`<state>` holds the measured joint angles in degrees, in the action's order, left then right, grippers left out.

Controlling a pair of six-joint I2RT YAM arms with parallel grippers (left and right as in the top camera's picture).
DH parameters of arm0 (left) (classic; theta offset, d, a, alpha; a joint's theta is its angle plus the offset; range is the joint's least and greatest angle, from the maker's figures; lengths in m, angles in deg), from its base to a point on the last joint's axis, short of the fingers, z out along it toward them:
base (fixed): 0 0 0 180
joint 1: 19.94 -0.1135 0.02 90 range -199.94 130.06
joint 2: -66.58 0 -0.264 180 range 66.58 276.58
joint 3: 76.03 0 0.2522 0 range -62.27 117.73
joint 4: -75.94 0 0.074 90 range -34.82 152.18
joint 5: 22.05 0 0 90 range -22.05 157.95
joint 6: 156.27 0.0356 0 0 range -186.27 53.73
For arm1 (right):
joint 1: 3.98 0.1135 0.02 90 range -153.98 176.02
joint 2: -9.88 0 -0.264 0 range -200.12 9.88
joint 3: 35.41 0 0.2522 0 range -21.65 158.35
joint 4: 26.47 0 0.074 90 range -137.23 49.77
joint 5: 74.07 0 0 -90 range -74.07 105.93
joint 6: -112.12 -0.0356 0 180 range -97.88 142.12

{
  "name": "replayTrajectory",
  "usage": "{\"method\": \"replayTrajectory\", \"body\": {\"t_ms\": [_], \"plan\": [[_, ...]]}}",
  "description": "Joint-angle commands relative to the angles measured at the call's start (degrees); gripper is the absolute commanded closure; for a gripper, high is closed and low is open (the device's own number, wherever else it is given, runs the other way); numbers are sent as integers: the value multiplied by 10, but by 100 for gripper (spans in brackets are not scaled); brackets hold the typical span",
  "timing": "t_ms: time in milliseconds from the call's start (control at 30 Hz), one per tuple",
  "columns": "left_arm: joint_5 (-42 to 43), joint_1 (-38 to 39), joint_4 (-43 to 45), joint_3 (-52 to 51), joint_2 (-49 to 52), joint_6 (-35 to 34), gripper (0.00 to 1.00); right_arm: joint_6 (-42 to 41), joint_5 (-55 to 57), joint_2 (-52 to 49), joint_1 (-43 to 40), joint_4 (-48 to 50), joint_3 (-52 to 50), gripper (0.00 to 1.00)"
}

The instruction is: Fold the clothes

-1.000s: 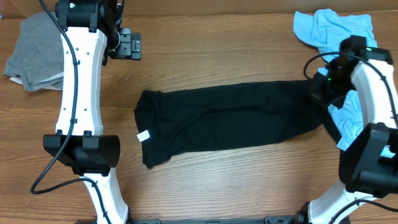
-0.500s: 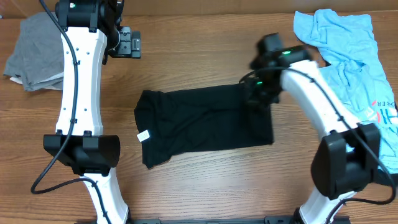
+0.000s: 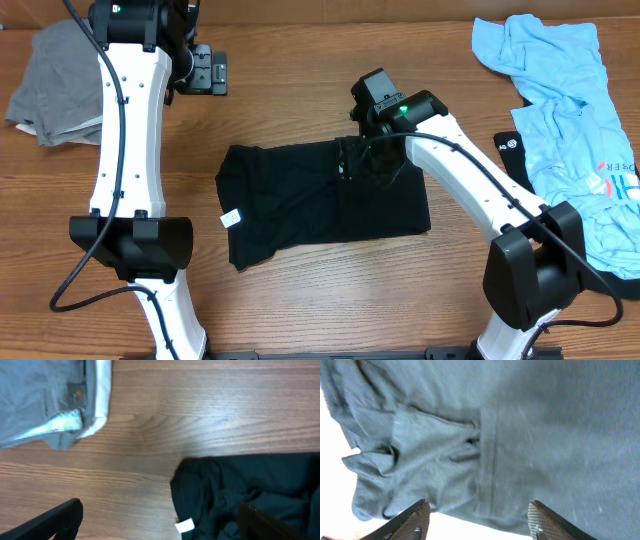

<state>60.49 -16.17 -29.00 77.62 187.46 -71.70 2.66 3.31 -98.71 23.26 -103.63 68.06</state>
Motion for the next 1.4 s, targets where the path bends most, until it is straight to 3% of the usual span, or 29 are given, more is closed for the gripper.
{"method": "replayTrajectory", "body": {"t_ms": [0,67,133,200,533,1067,1367], "plan": [[31,0,-8,-16,-2,-4,0,12,5,20,-15,-23,34,30],[38,-1,-16,-32,-2,-14,0,17,5,34,-32,-40,51,28],[56,0,-21,-57,-2,-14,0,17,5,47,-54,-51,61,15],[67,0,-24,-89,-2,-14,0,19,5,56,-84,-59,61,11],[177,7,27,-298,-5,38,0,47,5,56,-184,-78,58,8],[172,44,282,-612,-83,-28,0,49,6,56,-190,-61,51,3],[94,45,361,-712,-88,-62,0,49,6,56,-190,-61,51,3]]}}
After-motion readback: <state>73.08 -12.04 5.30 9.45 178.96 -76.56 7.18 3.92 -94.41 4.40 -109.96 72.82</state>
